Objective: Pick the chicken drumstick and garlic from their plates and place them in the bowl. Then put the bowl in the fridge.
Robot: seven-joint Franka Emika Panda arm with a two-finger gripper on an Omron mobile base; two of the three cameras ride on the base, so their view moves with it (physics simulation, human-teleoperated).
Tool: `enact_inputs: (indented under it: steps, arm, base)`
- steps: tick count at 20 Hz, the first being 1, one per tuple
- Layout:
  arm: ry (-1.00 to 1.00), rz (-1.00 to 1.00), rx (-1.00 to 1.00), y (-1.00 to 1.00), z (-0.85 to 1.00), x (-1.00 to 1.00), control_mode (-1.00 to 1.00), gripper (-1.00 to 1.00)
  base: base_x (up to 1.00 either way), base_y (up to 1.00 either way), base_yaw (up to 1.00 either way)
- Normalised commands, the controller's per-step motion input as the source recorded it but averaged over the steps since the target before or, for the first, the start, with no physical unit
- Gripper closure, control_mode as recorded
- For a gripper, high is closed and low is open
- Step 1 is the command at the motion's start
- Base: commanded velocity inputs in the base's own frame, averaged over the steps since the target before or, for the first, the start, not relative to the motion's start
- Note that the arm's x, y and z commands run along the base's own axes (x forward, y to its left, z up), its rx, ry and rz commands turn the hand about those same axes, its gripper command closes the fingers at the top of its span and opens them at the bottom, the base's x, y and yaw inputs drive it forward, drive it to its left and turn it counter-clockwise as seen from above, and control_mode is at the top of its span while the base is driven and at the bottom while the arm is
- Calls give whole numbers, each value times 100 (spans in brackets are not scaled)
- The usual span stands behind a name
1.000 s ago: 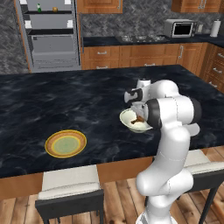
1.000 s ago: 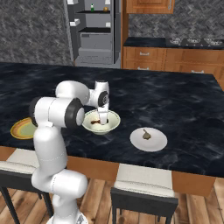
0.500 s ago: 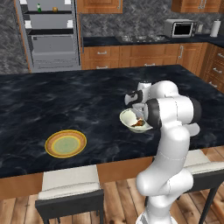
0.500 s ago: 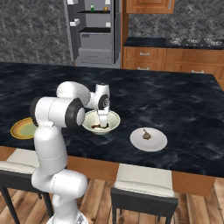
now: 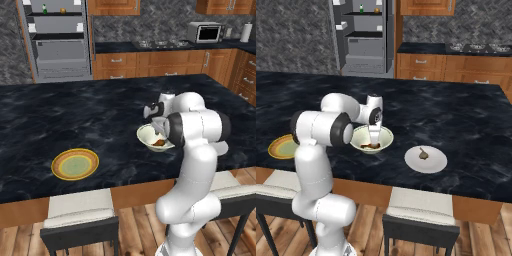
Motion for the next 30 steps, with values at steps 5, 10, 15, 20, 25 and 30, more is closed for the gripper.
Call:
enact_inputs:
  steps: [5, 10, 15, 20, 25, 30]
  arm:
    - [7, 4, 4, -23, 53, -25, -100, -100]
    - [1, 20, 0, -38, 37, -37, -100, -100]
    - [0, 30, 0, -51, 28, -36, -100, -100]
    - [0, 31, 0, -58, 18, -28, -100, -100]
    - [-5, 33, 0, -61, 6, -25, -100, -100]
    - [-25, 30, 9, -63, -11, -35, -100, -100]
  base:
    - [0, 0, 0]
    - [0, 0, 0]
    - [0, 0, 0]
    - [0, 0, 0]
    - [0, 0, 0]
    - [0, 0, 0]
